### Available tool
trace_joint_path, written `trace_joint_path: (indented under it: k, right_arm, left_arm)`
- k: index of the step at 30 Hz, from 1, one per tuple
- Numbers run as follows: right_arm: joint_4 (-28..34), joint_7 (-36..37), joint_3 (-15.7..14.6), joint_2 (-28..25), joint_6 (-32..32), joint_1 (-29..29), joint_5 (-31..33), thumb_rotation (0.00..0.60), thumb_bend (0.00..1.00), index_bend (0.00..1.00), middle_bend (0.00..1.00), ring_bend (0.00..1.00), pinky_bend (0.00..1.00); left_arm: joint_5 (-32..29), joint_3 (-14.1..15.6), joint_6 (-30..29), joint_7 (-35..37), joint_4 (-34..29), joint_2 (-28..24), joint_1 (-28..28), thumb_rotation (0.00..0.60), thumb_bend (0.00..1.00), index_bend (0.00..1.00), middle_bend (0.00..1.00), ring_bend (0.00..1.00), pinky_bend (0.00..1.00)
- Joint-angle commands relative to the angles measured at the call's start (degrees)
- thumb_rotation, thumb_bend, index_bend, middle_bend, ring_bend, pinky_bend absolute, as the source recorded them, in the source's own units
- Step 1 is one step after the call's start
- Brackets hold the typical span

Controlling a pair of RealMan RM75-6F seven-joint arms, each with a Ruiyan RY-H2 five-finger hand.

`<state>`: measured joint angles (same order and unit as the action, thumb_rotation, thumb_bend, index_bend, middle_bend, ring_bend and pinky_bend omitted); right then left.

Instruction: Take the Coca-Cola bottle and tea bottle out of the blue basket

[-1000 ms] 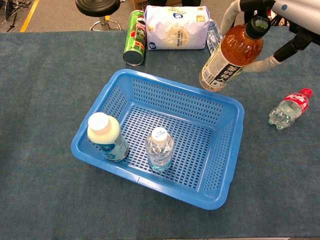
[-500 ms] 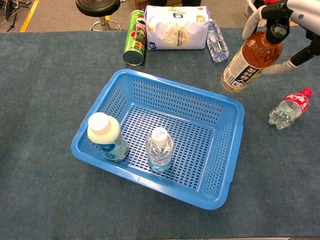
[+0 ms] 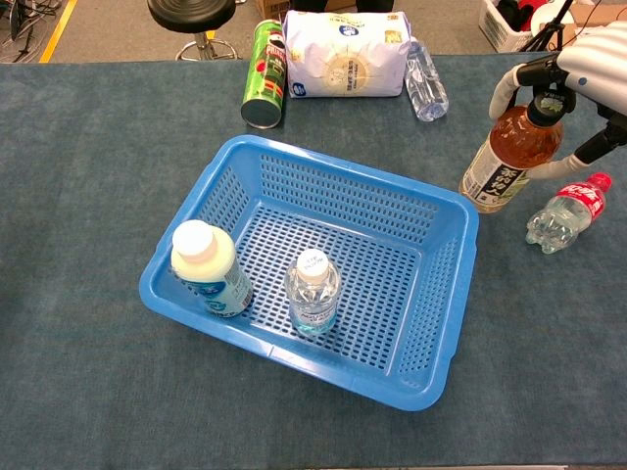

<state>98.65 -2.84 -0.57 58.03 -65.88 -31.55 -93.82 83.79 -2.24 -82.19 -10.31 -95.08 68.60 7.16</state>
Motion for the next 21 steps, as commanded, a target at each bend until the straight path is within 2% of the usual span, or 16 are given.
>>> trace_joint_path:
  k: [1,6,18,21]
  right_arm:
    - [0.1,-0.1,0.1,-0.1,0.5,0.0,0.2,0.600,0.22,0.48,0.61,0.59,0.57]
    - [0.2,-0.4,0.2,-0.3,1.5,0.2,0.9,0.600,0.21,0.41,0.54,0.53,0.57]
    - [0.6,0.0,0.5,-1.0,1.6,1.3,1.3,0.600,0.02,0.33,0.41,0.41,0.57]
    - [0.6,0.4,0.6,-1.2,1.2,1.6,1.1,0.600,0.00,0.29,0.37,0.38,0.57]
  left_arm:
    - [-0.1,-0.1,0.1,-0.1,0.0,0.1,0.1,0.600,0.14,0.48,0.38,0.39,0.57]
    - [-0.1,0.1,0.0,0.2,0.1,0.0,0.0,0.600,0.14,0.48,0.38,0.39,0.57]
    - [-0.1,0.1,0.0,0.5,0.5,0.2,0.0,0.600,0.14,0.47,0.38,0.39,0.57]
    - [-0.1,0.1,0.1,0.5,0.6,0.3,0.1,0.600,0.14,0.47,0.38,0.39,0.57]
